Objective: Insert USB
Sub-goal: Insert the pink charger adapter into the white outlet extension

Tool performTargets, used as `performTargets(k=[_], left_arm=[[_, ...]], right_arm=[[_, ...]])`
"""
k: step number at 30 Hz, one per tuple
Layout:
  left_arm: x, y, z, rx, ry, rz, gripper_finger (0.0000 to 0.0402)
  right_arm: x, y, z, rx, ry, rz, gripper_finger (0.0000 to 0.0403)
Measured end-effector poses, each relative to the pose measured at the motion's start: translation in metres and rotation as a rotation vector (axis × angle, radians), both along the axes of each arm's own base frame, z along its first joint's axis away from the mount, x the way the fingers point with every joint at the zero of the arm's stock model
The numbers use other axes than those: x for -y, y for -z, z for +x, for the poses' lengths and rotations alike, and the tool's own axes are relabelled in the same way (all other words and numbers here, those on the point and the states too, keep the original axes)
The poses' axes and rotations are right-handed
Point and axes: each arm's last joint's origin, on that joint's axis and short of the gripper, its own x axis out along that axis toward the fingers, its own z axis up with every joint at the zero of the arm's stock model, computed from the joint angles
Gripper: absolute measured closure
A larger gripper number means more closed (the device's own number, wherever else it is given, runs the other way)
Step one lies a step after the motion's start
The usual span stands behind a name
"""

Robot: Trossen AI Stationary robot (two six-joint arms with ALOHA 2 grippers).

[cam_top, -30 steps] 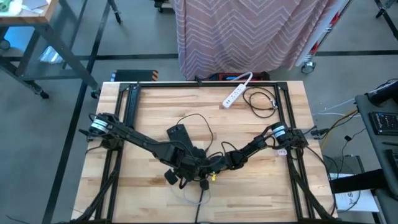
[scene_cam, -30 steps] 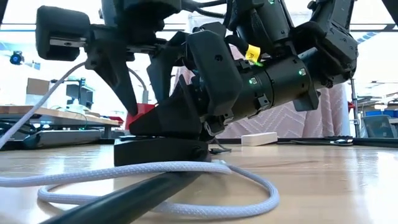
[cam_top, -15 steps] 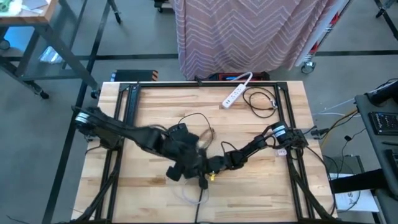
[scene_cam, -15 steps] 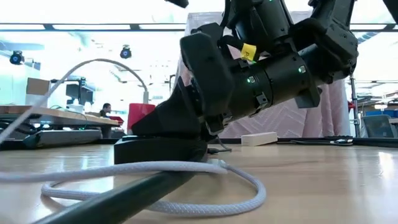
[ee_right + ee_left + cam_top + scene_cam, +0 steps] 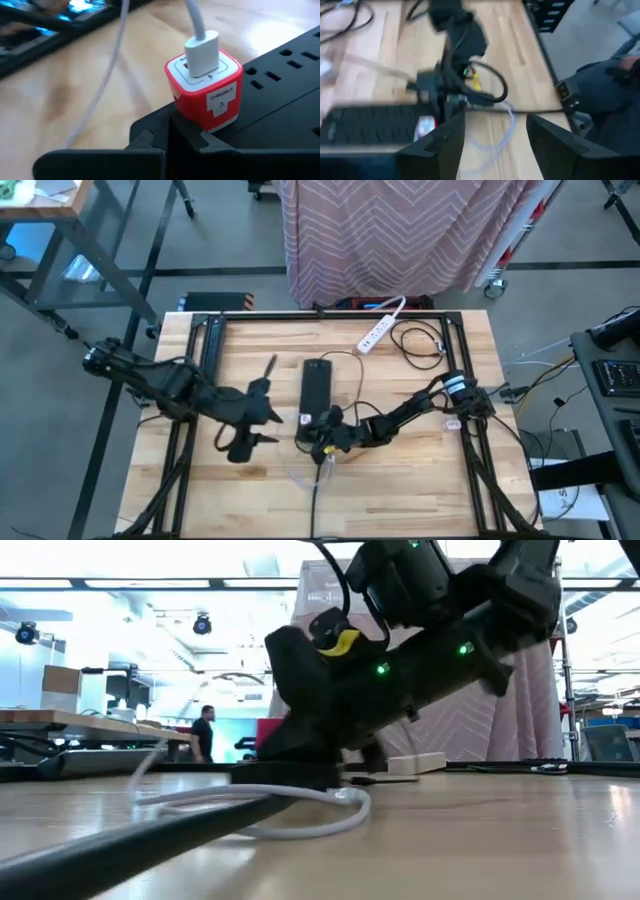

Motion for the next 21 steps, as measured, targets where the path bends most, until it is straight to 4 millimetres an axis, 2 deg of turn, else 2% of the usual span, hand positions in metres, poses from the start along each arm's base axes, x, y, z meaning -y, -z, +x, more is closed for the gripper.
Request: performTargets(k=[4,10,17,21], left_arm=[[-0.004,0.028,-0.007,-0.071,-0.091,-0.023,0.0215],[-0.005,0.074,-0.004,-0.080,-0.178,-0.021,0.0225],[0.000,0.129,0.009,0.094,-0.188,-0.111,0.0234],[0.000,0.151,0.008,0.230,-0.187,-0.162,0.0243]], right_arm=[[0.008,-0.008,-0.009,-0.113,0.106,-0.124,0.0403],[0.013,-0.025,-0.014,-0.178,0.044,-0.208,0.0403],[0.015,-0.045,-0.022,-0.247,-0.015,-0.250,0.0403],[0.015,-0.054,-0.027,-0.286,-0.052,-0.273,0.0403]])
